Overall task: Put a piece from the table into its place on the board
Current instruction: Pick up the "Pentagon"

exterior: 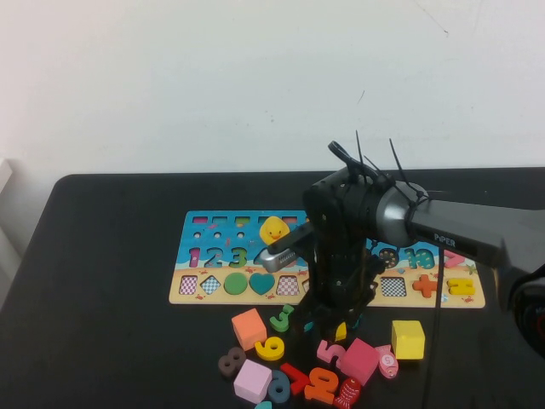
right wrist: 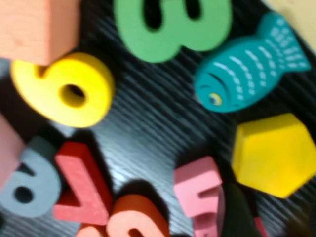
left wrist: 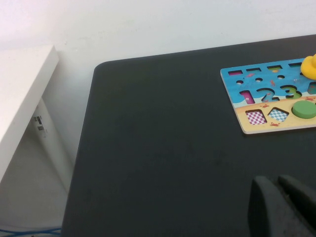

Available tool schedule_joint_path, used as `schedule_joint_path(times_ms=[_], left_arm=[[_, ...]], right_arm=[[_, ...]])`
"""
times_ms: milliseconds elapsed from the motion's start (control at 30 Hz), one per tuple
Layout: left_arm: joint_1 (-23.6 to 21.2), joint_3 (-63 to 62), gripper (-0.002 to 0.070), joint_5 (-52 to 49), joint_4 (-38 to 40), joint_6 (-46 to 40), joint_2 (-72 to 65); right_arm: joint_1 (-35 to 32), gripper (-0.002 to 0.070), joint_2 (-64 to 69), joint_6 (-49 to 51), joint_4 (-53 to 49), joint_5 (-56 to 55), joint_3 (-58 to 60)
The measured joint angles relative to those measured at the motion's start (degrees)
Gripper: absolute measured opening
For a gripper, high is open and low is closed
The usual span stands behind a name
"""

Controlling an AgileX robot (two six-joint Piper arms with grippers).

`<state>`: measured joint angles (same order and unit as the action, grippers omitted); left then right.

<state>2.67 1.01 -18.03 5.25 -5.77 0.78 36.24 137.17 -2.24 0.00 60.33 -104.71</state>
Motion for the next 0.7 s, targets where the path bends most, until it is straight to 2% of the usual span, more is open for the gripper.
schedule_joint_path(times_ms=[167,400,700], left_arm=[[0.0,0.0,-0.0001,0.0,0.0,0.0,0.0],[0.0,0.0,-0.0001,0.0,0.1,0.0,0.0],[0.0,0.0,-0.0001,0.0,0.1,0.0,0.0]], right_arm=[[0.0,0.0361,0.0,-2.8,2.0,-2.3,0.0],[0.1,0.0445,0.0,-6.1,2.2,-3.7,0.0],[0.1,0.0461,0.0,-9.9,1.9,-6.7,0.0]])
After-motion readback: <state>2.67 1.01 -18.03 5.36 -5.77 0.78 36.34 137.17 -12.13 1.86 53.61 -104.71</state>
